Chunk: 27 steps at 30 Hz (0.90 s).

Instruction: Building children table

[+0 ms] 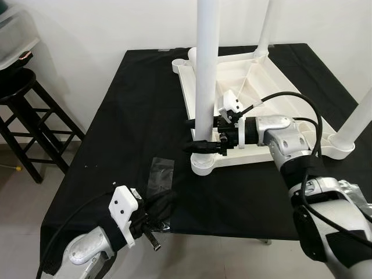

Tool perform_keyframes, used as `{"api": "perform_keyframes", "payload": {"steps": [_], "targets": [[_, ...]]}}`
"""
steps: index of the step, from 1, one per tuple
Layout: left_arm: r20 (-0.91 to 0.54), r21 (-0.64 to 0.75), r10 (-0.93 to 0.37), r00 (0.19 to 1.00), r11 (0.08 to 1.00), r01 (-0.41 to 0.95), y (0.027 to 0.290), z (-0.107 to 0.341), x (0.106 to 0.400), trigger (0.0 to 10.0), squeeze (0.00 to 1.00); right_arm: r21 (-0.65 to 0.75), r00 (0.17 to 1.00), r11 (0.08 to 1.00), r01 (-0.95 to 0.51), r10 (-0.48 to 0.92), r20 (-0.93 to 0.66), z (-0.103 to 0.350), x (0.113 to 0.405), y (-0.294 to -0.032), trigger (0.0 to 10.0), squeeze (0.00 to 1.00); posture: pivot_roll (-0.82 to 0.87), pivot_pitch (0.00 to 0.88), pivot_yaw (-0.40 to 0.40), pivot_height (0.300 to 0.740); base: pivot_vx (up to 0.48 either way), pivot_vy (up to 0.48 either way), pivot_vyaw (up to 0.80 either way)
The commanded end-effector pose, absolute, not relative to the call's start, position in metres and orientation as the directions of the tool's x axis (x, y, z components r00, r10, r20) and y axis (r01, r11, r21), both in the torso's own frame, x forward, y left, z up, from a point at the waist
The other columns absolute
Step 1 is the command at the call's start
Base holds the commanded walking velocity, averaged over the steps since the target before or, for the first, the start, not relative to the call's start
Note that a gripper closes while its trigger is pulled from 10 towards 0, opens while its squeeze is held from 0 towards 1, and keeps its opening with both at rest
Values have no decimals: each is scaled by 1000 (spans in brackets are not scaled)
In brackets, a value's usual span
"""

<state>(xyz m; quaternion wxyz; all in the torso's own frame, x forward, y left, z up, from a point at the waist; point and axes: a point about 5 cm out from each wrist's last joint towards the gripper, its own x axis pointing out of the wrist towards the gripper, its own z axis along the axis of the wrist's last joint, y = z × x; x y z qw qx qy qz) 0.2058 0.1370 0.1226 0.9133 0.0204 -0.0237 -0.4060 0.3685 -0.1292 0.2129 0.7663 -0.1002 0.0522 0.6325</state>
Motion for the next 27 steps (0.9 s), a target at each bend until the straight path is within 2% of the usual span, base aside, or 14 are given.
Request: {"api": "perform_keyframes", "payload": {"steps": [1, 2, 9, 13, 14, 15, 17, 18, 21, 22, 23, 24, 25, 27], "targets": [[22, 76, -737, 676, 675, 734, 141, 124, 204, 5137, 0, -63, 175, 165, -984, 961, -215, 204, 367, -129, 3216, 0, 78, 112, 43, 740, 0, 0, 0], [23, 77, -735, 677, 677, 732, 141, 124, 204, 5098, 0, -52, 183, 176, -983, 960, -212, 200, 367, -130, 0, 0, 78, 112, 43, 740, 0, 0, 0], [27, 78, -733, 680, 680, 729, 142, 124, 203, 4863, 0, -26, 215, 214, -976, 956, -201, 188, 367, -133, 0, 0, 81, 115, 52, 740, 0, 0, 0], [31, 80, -731, 681, 681, 728, 142, 124, 203, 4431, 0, -42, 270, 267, -963, 949, -164, 189, 370, -137, 0, 0, 78, 111, 46, 740, 0, 0, 0], [38, 83, -728, 684, 685, 724, 141, 124, 204, 4314, 0, -78, 344, 336, -939, 928, -142, 186, 370, -144, 0, 0, 78, 111, 43, 740, 0, 0, 0], [38, 83, -728, 684, 685, 724, 141, 124, 204, 4314, 0, -78, 344, 336, -939, 928, -142, 186, 370, -144, 0, 0, 78, 111, 43, 740, 0, 0, 0], [42, 85, -725, 688, 689, 720, 141, 124, 204, 4078, 0, -125, 455, 438, -890, 867, -202, 174, 370, -149, 0, 0, 71, 112, 37, 740, 0, 0, 0], [45, 86, -721, 691, 692, 717, 142, 125, 205, 3686, 0, -171, 648, 631, -757, 689, -324, 149, 368, -148, 0, 0, 69, 112, 32, 740, 0, 0, 0], [46, 87, -721, 692, 693, 716, 142, 125, 205, 3686, 0, -190, 689, 672, -716, 635, -349, 143, 366, -148, 0, 0, 69, 112, 32, 740, 0, 0, 0], [47, 88, -720, 692, 693, 715, 143, 125, 205, 2784, 0, -152, 790, 788, -596, 542, -288, 136, 354, -130, 0, 0, 69, 122, 44, 740, 0, 0, 0], [45, 90, -721, 692, 693, 716, 144, 125, 206, 2235, 0, -77, 838, 849, -522, 495, -229, 132, 332, -109, 0, 0, 60, 121, 57, 740, 0, 0, 0], [45, 90, -721, 692, 693, 716, 144, 125, 206, 2235, 0, -77, 838, 849, -522, 495, -229, 132, 332, -109, 0, 0, 60, 121, 57, 740, 0, 0, 0], [43, 92, -721, 691, 692, 716, 146, 125, 208, 2078, 0, 1, 894, 907, -420, 414, -169, 138, 303, -92, 0, 0, 46, 109, 69, 740, 0, 0, 0], [42, 91, -723, 689, 690, 718, 147, 125, 209, 2078, 0, -30, 881, 888, -459, 450, -148, 144, 300, -84, 0, 0, 42, 109, 73, 740, 0, 0, 0]]}}
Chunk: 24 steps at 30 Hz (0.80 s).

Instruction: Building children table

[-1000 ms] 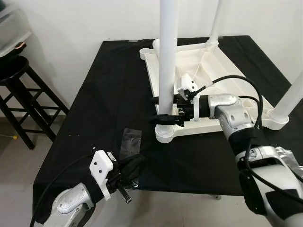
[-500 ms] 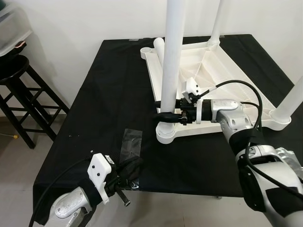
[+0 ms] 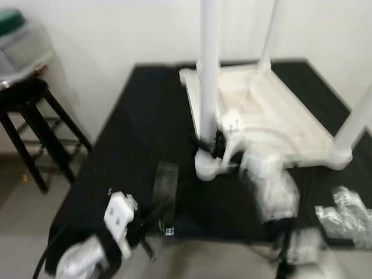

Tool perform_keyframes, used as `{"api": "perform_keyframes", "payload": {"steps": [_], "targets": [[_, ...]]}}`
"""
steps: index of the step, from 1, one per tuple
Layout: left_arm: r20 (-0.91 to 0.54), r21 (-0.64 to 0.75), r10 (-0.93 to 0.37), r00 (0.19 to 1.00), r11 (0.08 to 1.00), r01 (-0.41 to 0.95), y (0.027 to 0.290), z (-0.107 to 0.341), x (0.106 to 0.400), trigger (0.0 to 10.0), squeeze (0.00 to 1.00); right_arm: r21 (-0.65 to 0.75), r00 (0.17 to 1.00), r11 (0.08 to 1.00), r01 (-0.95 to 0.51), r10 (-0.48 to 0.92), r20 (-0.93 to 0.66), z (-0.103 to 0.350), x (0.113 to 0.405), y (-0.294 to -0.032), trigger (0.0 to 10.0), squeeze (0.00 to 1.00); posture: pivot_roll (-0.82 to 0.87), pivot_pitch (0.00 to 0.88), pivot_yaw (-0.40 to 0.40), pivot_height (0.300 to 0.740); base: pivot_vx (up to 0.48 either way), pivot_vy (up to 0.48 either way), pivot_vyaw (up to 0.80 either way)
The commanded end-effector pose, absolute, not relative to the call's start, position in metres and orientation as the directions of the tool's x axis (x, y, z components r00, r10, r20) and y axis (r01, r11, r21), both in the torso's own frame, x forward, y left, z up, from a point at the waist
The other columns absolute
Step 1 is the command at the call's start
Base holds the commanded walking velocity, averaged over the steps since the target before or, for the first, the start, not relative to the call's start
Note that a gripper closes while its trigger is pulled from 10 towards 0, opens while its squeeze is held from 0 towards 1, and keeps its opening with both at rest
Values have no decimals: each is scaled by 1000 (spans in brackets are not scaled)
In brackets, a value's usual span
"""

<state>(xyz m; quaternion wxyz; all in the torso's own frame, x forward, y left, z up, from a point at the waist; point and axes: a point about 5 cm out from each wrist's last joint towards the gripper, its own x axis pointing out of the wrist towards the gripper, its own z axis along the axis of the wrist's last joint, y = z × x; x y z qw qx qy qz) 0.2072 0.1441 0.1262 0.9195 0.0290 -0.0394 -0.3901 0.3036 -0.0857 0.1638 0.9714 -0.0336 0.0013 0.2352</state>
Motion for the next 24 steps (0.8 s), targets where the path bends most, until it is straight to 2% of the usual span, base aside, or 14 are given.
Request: {"api": "perform_keyframes", "payload": {"steps": [1, 4, 8, 9, 10, 11, 14, 17, 18, 19, 20, 21, 22, 24], "targets": [[41, 90, -725, 688, 688, 720, 147, 125, 209, 1882, 0, -62, 870, 873, -484, 472, -143, 147, 301, -81, 0, 0, 40, 109, 74, 740, 0, 0, 0], [37, 88, -734, 679, 679, 729, 146, 125, 211, 1137, 0, -82, 873, 875, -478, 463, -150, 147, 310, -85, 0, 0, 50, 103, 63, 740, 0, 0, 0], [35, 92, -739, 673, 673, 734, 146, 125, 211, 980, 0, -89, 881, 883, -462, 445, -158, 148, 313, -86, 0, 0, 50, 104, 62, 740, 0, 0, 0], [39, 91, -734, 678, 678, 729, 146, 125, 212, 549, 0, -96, 880, 881, -464, 445, -165, 150, 316, -85, 10000, 0, 55, 106, 66, 740, 0, 0, 0], [42, 91, -729, 683, 683, 724, 146, 126, 212, 510, 0, -91, 879, 881, -465, 448, -163, 156, 319, -84, 10000, 0, 58, 106, 64, 740, 0, 0, 0], [46, 90, -725, 687, 688, 720, 146, 126, 212, 549, 0, -82, 857, 858, -507, 493, -148, 168, 323, -83, 10000, 1000, 56, 107, 64, 740, 0, 0, 0], [46, 90, -727, 685, 686, 722, 145, 126, 212, 549, 0, -79, 831, 829, -553, 544, -115, 179, 325, -82, 10000, 1000, 54, 107, 64, 740, 0, 0, 0], [48, 84, -734, 678, 679, 729, 144, 126, 213, 392, 0, -143, 704, 698, -702, 711, 12, 207, 327, -79, 10000, 1000, 48, 109, 62, 740, 0, 0, 0], [48, 84, -734, 678, 679, 729, 144, 126, 213, 392, 0, -143, 704, 698, -702, 711, 12, 207, 327, -79, 10000, 1000, 48, 109, 62, 740, 0, 0, 0], [50, 83, -736, 675, 677, 731, 142, 126, 214, 0, 0, -188, 571, 568, -802, 820, 41, 213, 325, -82, 10000, 278, 51, 108, 56, 740, 0, 0, 0], [52, 83, -737, 674, 676, 732, 142, 126, 214, 0, 0, -195, 502, 499, -844, 864, 37, 213, 324, -85, 10000, 278, 51, 108, 56, 740, 0, 0, 0], [52, 83, -737, 674, 676, 732, 142, 126, 214, 0, 0, -195, 502, 499, -844, 864, 37, 213, 324, -85, 10000, 278, 51, 108, 56, 740, 0, 0, 0], [53, 84, -737, 674, 676, 732, 141, 126, 214, 0, 0, -208, 422, 412, -887, 906, -8, 207, 324, -90, 10000, 0, 55, 108, 49, 740, 0, 0, 0], [54, 85, -737, 674, 676, 732, 140, 126, 214, 0, 0, -215, 372, 355, -910, 927, -41, 203, 324, -94, 10000, 0, 55, 108, 49, 740, 0, 0, 0]]}}
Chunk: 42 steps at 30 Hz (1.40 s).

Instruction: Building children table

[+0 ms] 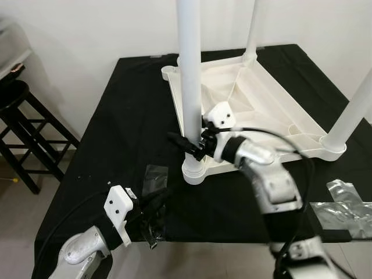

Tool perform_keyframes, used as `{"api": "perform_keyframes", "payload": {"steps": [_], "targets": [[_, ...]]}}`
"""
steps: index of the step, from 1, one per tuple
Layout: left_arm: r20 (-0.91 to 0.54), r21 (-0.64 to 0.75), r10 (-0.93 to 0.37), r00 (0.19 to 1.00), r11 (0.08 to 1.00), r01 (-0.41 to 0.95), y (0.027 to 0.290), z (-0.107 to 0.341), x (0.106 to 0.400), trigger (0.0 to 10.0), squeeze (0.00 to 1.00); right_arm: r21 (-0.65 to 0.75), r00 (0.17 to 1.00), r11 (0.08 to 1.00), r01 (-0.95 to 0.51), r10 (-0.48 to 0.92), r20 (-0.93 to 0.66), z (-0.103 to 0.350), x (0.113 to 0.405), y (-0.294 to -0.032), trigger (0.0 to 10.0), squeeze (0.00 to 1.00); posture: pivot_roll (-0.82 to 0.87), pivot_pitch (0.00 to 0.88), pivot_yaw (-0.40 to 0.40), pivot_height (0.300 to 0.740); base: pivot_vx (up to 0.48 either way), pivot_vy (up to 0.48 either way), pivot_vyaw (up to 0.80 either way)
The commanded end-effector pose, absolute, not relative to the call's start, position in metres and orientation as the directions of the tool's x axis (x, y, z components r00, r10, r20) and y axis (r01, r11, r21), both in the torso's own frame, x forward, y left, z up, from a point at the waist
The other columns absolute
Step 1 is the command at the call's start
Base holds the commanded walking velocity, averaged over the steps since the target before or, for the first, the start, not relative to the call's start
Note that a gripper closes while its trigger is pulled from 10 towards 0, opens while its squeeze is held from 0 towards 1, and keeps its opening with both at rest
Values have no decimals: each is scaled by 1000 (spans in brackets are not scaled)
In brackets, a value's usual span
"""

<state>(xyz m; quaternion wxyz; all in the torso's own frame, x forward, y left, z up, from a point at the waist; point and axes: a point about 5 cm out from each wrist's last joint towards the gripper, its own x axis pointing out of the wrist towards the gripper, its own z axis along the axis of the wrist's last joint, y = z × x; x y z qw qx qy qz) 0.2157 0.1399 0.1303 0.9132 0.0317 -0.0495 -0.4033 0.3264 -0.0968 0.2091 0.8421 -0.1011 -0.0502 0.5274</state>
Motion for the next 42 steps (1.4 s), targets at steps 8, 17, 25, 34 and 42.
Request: {"api": "perform_keyframes", "payload": {"steps": [8, 17, 25, 34, 42], "targets": [[65, 88, -732, 678, 681, 727, 137, 127, 213, 0, 0, -128, 293, 275, -953, 945, -147, 201, 355, -117, 10000, 0, 66, 110, 24, 740, 0, 0, 0], [72, 91, -740, 668, 672, 735, 135, 130, 212, 0, 0, -45, 327, 324, -945, 939, -105, 201, 372, -128, 0, 0, 72, 121, 27, 740, 0, 0, 0], [68, 92, -746, 663, 666, 740, 134, 131, 213, 0, 0, -51, 328, 324, -945, 939, -105, 200, 375, -132, 0, 0, 49, 127, 46, 740, 0, 0, 0], [66, 88, -747, 662, 665, 742, 136, 130, 211, 0, 0, -248, 644, 597, -763, 738, -204, 190, 384, -143, 0, 0, 23, 121, 21, 740, 0, 0, 0], [70, 84, -744, 665, 669, 739, 137, 129, 217, 0, 0, -19, 930, 936, -351, 346, -127, 144, 326, -96, 0, 0, -6, 96, 50, 740, 0, 0, 0]]}}
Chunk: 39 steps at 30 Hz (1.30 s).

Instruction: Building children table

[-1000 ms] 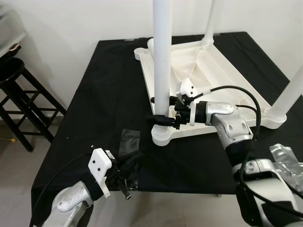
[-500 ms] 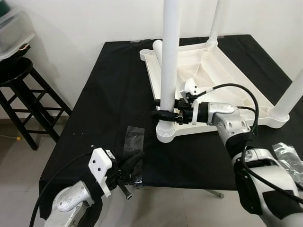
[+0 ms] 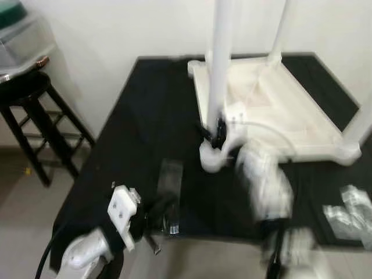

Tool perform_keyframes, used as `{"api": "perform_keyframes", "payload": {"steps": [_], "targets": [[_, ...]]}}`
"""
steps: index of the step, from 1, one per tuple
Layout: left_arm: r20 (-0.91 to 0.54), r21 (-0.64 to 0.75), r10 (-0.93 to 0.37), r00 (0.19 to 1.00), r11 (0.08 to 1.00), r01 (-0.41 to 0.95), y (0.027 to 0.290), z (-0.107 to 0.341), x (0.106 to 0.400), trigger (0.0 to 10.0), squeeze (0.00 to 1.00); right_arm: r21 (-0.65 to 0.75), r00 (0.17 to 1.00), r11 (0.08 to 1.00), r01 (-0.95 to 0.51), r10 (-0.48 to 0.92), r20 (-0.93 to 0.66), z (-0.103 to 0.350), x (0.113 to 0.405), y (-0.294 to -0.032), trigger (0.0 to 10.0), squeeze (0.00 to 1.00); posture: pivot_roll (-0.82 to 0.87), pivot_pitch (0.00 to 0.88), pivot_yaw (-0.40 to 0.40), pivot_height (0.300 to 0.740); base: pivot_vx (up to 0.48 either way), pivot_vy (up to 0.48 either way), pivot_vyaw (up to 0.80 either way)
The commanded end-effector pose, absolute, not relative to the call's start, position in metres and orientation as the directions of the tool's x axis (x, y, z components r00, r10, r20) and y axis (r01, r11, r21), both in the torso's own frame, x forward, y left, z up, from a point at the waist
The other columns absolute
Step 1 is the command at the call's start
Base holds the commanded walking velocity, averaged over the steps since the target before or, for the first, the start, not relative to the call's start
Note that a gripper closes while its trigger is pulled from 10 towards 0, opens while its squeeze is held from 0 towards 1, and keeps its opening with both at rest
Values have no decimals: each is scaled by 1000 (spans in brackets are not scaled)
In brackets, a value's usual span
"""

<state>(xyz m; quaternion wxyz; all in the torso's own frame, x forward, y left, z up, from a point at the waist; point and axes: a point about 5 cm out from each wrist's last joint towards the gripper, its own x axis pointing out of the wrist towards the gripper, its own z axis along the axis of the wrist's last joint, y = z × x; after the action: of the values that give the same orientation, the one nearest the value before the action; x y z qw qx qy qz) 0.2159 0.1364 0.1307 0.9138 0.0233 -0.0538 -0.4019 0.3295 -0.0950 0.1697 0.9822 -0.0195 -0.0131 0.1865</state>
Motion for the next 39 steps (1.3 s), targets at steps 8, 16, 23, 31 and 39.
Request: {"api": "perform_keyframes", "payload": {"steps": [8, 16, 23, 31, 39], "targets": [[76, 85, -742, 666, 670, 737, 134, 127, 218, 0, 0, -138, 873, 865, -482, 461, -160, 145, 333, -81, 10000, 0, -4, 96, 20, 740, 0, 0, 0], [77, 87, -738, 671, 675, 732, 134, 128, 218, 0, 0, -69, 764, 761, -645, 638, -98, 170, 326, -75, 10000, 1000, -3, 103, 30, 740, 0, 0, 0], [76, 84, -743, 665, 669, 738, 134, 128, 219, 0, 0, -178, 338, 323, -930, 939, -65, 201, 333, -92, 10000, 0, 3, 108, 30, 740, 0, 0, 0], [75, 84, -739, 670, 674, 734, 136, 127, 218, 0, 0, -68, 185, 175, -982, 963, -194, 198, 353, -105, 10000, 0, 17, 112, 22, 740, 0, 0, 0], [78, 85, -736, 673, 677, 731, 135, 126, 217, 0, 0, -46, 198, 193, -980, 965, -172, 196, 360, -112, 0, 0, 23, 114, 19, 740, 0, 0, 0]]}}
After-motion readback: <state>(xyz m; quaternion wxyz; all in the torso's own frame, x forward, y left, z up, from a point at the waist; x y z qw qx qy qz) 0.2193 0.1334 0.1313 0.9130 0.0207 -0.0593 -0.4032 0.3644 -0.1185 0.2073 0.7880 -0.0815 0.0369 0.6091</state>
